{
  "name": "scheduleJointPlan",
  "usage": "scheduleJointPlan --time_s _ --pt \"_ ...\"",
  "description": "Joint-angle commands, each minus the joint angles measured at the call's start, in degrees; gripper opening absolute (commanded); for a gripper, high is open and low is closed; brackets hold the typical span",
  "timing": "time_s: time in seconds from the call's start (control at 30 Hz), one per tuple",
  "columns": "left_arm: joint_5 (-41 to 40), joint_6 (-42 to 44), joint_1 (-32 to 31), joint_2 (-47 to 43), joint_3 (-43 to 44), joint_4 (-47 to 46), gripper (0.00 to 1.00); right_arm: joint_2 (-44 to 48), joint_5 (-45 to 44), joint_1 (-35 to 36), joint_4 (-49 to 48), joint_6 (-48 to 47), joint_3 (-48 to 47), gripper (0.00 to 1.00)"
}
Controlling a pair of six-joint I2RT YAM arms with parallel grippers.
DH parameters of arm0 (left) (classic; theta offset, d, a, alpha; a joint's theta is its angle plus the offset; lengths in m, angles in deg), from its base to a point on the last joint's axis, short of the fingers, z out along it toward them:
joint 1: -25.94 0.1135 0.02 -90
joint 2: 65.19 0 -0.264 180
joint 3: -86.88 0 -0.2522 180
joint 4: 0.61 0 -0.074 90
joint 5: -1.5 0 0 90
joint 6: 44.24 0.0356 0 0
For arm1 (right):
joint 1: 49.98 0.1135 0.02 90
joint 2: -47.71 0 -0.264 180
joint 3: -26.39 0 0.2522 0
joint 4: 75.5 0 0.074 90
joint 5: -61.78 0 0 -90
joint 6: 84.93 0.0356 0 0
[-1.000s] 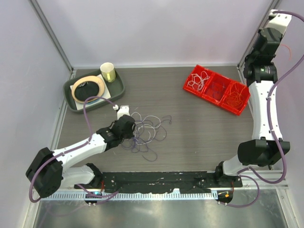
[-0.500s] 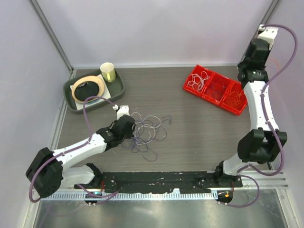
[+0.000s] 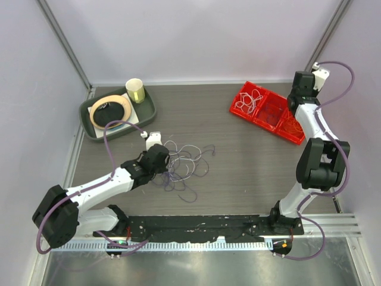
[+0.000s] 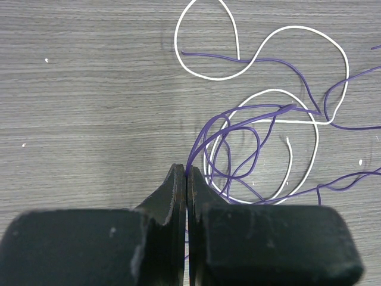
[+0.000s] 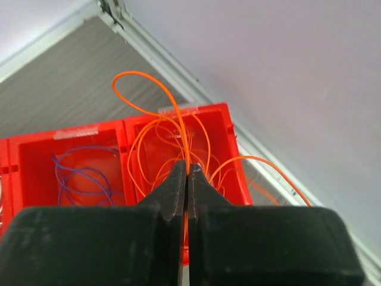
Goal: Untangle the cables
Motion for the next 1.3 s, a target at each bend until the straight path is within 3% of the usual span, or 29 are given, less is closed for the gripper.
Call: scheduleJointPlan --time_s 0.0,0.6,0.73,0.97,1.07,1.13,1.27 --pt "-2.3 -0.9 0.2 -1.5 0.0 -1.6 0.00 -0.2 1.0 -1.3 0.3 8.4 2.2 0.01" --pt "-3.3 -0.8 0.3 -1.3 0.1 -1.0 0.00 -8.8 14.7 -5.6 5.1 14.3 3.9 0.01" --pt "-3.2 -0.8 0.2 -1.3 0.1 -0.9 0.00 -6.3 15.3 -5.7 5.2 14.0 3.5 0.25" --pt "-1.6 -0.9 0.2 -1.5 0.9 0.2 0.00 2.1 16.2 -5.6 7.8 10.8 2.9 0.47" --pt "-0.2 -0.9 0.3 -1.9 1.0 -0.4 0.00 7.2 17.1 -5.6 9.5 10.7 3.1 0.68" --pt "0.7 -0.6 0.2 -2.1 2.1 0.1 0.00 11.0 18.7 -5.6 11.0 10.6 3.0 0.88" --pt "2.8 -0.5 0.2 -2.8 3.5 0.0 0.00 19.8 26.9 -4.0 11.0 12.0 8.3 0.92"
